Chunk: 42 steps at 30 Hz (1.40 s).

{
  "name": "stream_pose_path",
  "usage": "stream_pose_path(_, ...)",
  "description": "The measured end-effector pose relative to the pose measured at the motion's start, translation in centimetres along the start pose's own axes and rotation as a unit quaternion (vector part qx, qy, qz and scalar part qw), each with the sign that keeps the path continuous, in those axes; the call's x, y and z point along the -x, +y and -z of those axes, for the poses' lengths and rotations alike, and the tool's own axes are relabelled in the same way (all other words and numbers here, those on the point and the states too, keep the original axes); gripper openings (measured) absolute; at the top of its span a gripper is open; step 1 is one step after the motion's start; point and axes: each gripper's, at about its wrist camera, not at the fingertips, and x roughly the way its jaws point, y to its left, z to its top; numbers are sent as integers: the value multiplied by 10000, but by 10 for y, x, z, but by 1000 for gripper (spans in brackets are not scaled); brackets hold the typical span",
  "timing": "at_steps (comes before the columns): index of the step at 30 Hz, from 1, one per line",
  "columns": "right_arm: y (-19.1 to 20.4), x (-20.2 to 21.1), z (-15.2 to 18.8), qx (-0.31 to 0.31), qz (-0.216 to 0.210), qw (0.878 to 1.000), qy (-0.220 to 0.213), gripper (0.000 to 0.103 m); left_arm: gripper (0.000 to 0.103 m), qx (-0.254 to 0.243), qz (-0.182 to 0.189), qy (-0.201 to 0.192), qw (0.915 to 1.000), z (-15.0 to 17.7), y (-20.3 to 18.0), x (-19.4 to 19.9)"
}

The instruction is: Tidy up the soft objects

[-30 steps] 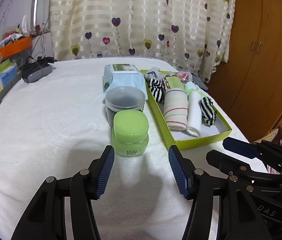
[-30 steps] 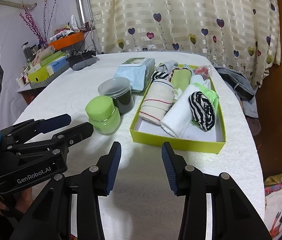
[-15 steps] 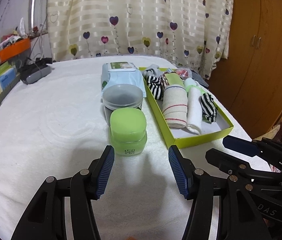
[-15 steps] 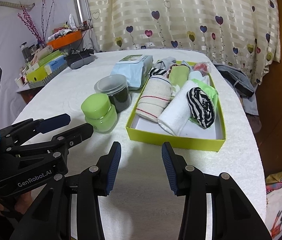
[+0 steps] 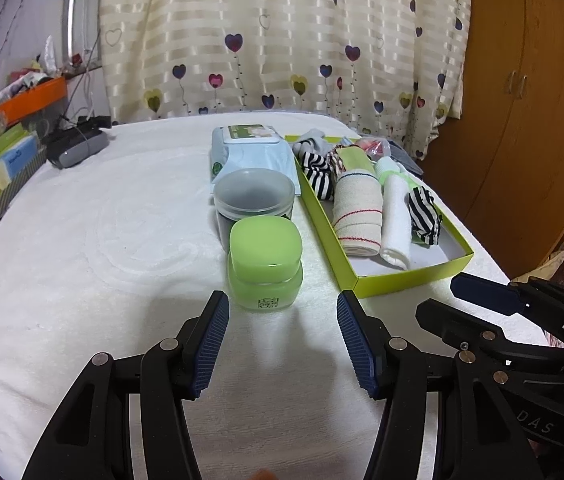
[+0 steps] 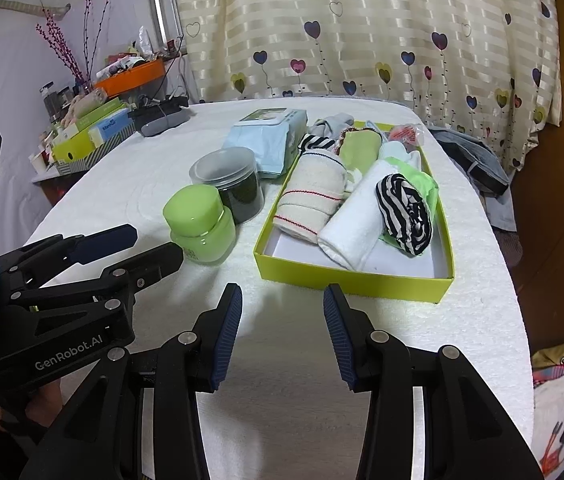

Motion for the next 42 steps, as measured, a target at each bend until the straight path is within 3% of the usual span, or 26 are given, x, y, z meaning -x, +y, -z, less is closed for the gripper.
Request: stream_pose_path(42, 3, -1, 3, 44, 53, 10000, 63, 44, 56, -102, -57, 55, 9999, 7, 1, 3)
